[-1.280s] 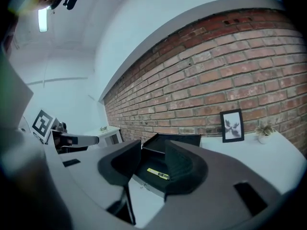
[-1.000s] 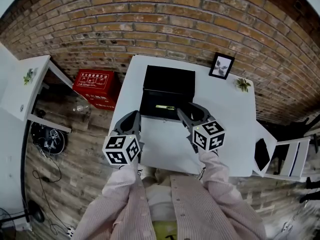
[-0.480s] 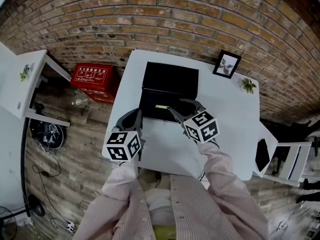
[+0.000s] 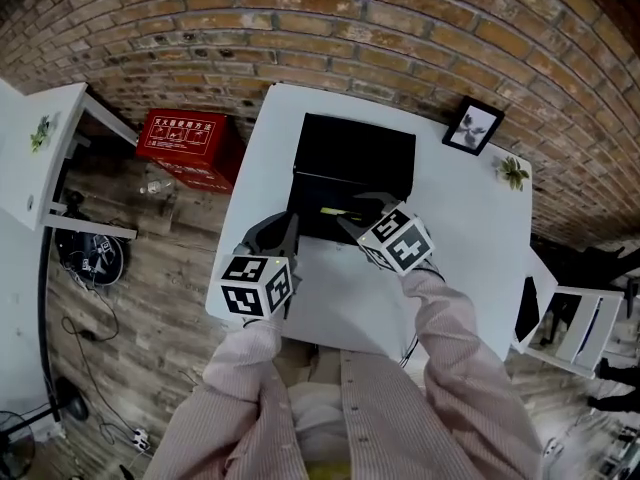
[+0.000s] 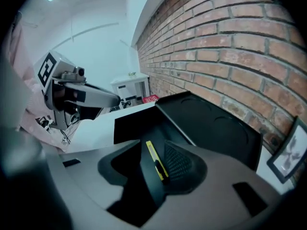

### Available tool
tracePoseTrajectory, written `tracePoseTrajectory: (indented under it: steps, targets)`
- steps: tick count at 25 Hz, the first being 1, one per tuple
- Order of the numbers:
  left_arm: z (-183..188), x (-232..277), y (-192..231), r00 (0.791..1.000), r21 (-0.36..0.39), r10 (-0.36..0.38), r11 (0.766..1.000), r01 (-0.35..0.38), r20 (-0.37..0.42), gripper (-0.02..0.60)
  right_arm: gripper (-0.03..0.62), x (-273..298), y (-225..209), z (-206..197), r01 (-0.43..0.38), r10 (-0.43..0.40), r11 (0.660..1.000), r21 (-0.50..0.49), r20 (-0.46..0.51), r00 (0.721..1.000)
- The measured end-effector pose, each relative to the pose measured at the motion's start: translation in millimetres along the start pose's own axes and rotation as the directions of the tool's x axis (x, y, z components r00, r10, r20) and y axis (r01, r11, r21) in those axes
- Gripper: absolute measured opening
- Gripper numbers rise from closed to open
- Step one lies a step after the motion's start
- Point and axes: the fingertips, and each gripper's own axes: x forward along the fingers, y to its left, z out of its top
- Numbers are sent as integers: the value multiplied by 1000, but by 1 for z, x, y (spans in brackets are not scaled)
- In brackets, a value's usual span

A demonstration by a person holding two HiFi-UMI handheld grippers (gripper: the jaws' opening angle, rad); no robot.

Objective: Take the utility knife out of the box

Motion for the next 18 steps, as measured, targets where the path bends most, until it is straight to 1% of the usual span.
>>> tracePoseTrajectory:
  steps: [5, 11, 18]
  targets:
    - [-1, 10, 1, 1000, -1, -23, 1000, 23, -15, -8, 153, 20, 2, -6, -35, 28, 998, -61, -104, 994]
    - [-3, 15, 3, 999, -13, -37, 999, 37, -28, -8, 153, 34, 3, -22, -75, 44, 990, -118, -244, 969]
    - [-3, 17, 8, 998, -20, -44, 999, 43, -40, -8, 152, 44, 5, -35, -89, 40, 986, -142, -316, 948]
